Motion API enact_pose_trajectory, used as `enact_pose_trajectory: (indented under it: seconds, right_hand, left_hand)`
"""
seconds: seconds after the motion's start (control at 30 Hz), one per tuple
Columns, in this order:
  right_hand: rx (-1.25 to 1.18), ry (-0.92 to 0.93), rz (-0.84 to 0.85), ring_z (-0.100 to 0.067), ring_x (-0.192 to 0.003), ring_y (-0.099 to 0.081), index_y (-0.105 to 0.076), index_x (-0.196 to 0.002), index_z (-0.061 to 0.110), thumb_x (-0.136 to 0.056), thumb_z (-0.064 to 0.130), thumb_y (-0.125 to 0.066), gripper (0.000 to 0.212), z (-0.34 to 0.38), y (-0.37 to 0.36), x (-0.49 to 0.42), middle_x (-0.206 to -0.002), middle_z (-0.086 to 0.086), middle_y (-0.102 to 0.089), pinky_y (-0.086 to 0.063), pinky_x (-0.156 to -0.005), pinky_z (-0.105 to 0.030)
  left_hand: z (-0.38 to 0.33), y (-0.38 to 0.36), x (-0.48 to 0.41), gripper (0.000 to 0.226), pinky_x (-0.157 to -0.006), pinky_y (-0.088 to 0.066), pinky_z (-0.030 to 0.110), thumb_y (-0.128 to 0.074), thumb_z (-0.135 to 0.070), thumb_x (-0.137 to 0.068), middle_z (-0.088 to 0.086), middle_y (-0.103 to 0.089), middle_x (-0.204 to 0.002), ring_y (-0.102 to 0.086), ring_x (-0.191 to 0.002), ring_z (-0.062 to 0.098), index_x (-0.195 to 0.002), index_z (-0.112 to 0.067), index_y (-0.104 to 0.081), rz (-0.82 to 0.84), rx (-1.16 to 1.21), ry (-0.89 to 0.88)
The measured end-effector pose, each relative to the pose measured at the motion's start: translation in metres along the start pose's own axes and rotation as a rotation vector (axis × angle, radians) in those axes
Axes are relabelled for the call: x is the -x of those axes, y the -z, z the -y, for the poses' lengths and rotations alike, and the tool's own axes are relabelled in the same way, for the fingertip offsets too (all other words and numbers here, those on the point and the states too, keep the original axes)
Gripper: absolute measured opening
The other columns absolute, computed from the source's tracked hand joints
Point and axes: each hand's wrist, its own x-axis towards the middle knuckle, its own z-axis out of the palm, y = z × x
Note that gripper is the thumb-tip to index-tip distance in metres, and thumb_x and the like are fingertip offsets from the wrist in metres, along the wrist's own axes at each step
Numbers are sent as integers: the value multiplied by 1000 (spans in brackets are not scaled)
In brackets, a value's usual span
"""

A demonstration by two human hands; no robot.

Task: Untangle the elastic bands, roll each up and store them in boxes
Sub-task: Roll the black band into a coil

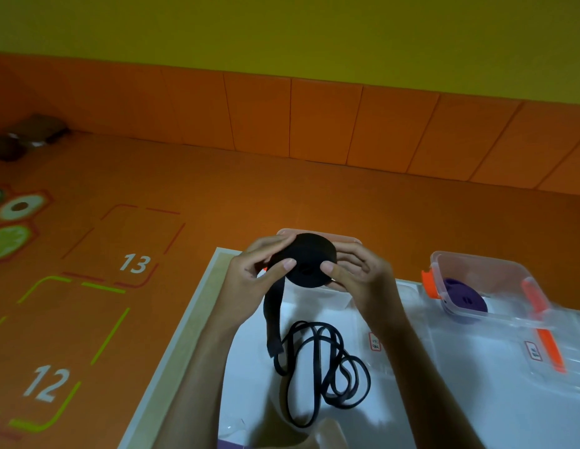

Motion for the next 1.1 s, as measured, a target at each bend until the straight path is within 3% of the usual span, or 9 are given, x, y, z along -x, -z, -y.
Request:
enact_pose_trajectory:
  seconds: [0.17, 0.3, 0.5, 0.57, 0.7, 0.8, 0.9, 1.0, 1.1]
  right_hand:
    - [151, 124, 110, -10, -116, -72, -53, -138, 60, -94, 36, -76, 54, 6, 0, 0, -132, 24, -67, -58, -101, -41]
    - [285, 311, 120, -5, -118, -68, -68, -126, 46, -93, 37, -77, 35, 10, -4, -2, -125, 25, -70, -57, -92, -18]
    - [201, 240, 6, -9, -109, -71, -75, -113, 33, -94, 16, -79, 26, -3, -7, 2, -112, 19, -76, -57, -87, -19]
    - [194, 237, -20, -6, -109, -70, -75, -112, 35, -93, 17, -78, 25, -2, -8, 1, -110, 22, -75, -57, -86, -18]
    - [188, 246, -36, -4, -110, -69, -74, -113, 35, -94, 13, -78, 30, 4, -8, 0, -111, 26, -73, -57, -87, -18]
    - [195, 265, -50, -5, -109, -70, -73, -111, 40, -94, 10, -77, 35, 7, -10, 0, -111, 26, -74, -57, -87, -18]
    - [218, 294, -55, -8, -108, -71, -73, -111, 41, -94, 8, -77, 37, 8, -9, -1, -110, 23, -75, -59, -87, -24]
    - [251, 302, -57, -13, -109, -72, -71, -112, 43, -95, 11, -77, 37, 4, -3, 0, -111, 22, -75, -61, -86, -27]
    - [294, 288, -92, -11, -109, -72, -71, -115, 38, -94, 22, -75, 28, -1, 6, 0, -112, 22, -75, -63, -84, -28]
  left_hand:
    - [-8, 0, -2, 44, -101, -59, 34, -86, -17, -87, -2, -76, -127, -70, -123, 18, -129, -22, -75, -19, 75, 14]
    - [-11, -10, -6, 42, -99, -56, 27, -86, -17, -88, -5, -77, -125, -71, -120, 16, -127, -26, -75, 61, 28, 9]
    - [17, -5, 1, 42, -116, -44, 42, -56, -58, -103, -17, -67, -141, -57, -138, 6, -138, -37, -67, 101, -114, 135]
    - [41, 3, 13, 47, -120, -42, 45, -40, -61, -108, -18, -65, -143, -54, -139, 4, -140, -38, -65, -11, -136, 239]
    - [90, 3, 40, 65, -124, -37, 50, -37, -77, -96, -13, -56, -151, -48, -146, 15, -146, -39, -55, -194, -65, 566]
    - [119, -1, 50, 77, -119, -41, 52, -39, -82, -93, 0, -51, -154, -48, -145, 27, -152, -33, -46, -136, 42, 920]
    - [142, -6, 62, 65, -111, -53, 49, -59, -66, -97, 12, -67, -140, -67, -128, 32, -143, -20, -58, 29, 367, 1138]
    - [155, -10, 70, 40, -105, -57, 44, -63, -28, -106, 19, -73, -132, -71, -122, 33, -142, -9, -62, -30, 656, 1101]
    - [158, -13, 71, 37, -109, -55, 42, -62, -14, -107, 17, -71, -135, -70, -125, 29, -142, -5, -62, -88, 671, 1045]
